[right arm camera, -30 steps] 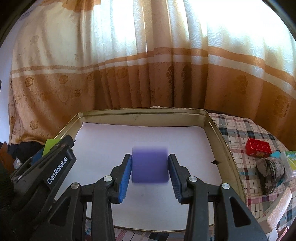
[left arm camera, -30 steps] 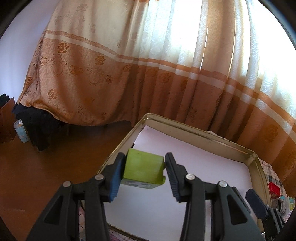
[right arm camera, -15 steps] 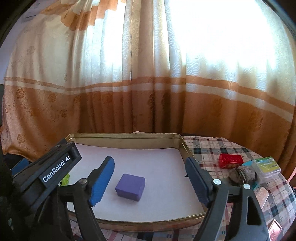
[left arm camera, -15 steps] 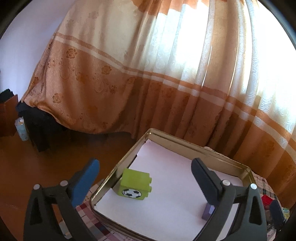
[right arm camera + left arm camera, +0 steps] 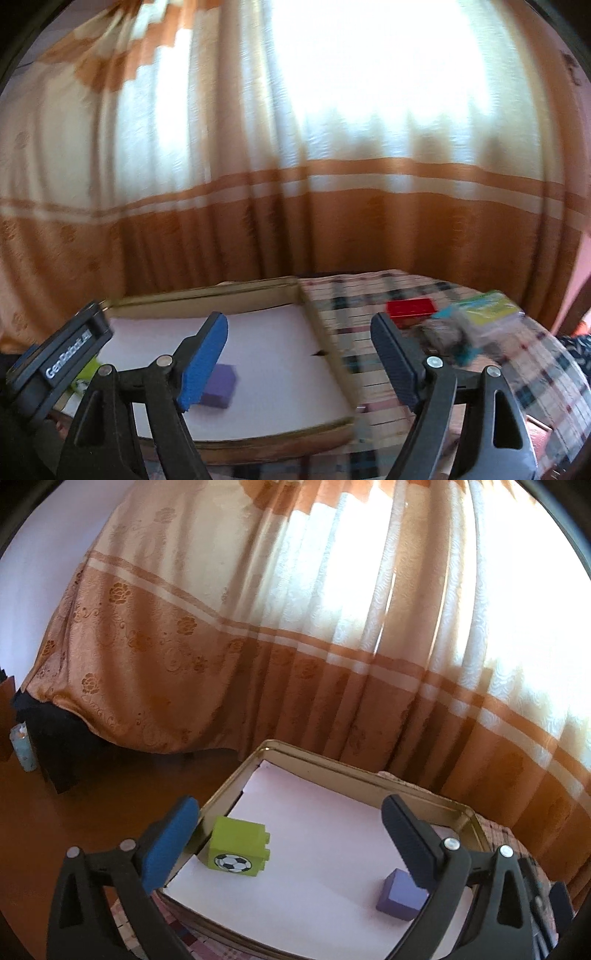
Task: Organize rigid objects
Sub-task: 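Carry both blocks over the gold tray and open both grippers to release them, then move the left gripper to the brown comb and grasp it upright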
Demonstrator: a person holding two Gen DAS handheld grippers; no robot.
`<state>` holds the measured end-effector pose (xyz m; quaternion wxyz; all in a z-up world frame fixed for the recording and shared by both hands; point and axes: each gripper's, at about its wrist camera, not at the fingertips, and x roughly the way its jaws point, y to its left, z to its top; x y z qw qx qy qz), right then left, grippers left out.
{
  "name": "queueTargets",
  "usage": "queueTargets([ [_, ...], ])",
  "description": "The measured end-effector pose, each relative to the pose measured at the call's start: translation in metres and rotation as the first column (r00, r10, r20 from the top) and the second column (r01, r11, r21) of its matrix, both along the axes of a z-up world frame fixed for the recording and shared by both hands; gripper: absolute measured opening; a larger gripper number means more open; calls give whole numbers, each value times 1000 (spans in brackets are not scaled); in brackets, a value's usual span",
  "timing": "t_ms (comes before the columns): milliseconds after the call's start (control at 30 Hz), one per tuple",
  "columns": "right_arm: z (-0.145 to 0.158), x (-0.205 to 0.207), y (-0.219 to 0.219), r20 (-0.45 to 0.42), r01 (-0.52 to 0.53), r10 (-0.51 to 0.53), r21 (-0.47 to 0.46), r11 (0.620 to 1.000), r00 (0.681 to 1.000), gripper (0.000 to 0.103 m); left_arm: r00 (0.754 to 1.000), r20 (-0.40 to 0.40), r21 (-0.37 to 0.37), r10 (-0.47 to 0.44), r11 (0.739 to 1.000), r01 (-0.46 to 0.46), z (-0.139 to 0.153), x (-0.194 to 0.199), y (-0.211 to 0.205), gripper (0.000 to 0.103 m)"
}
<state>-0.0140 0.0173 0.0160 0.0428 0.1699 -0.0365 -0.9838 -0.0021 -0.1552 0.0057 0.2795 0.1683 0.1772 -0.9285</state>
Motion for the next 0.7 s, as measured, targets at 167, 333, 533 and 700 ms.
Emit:
queueTargets([
  [167,1,1,10,-4,49,-49,-17,999,999,82,998,-14,2,-57,998,57,1,-1,4,101],
  [333,2,4,17,-10,74,-74,-16,997,997,82,995,-2,-32,-101,994,101,3,-4,15,101],
  [533,1,8,26,-7,103,-103,-27,994,995,82,985,-24,-55,-171,984,169,7,-3,25,101],
  [700,1,7,34,0,129,-129,-40,991,992,82,969,-45,-98,-241,967,236,11,-2,38,101],
])
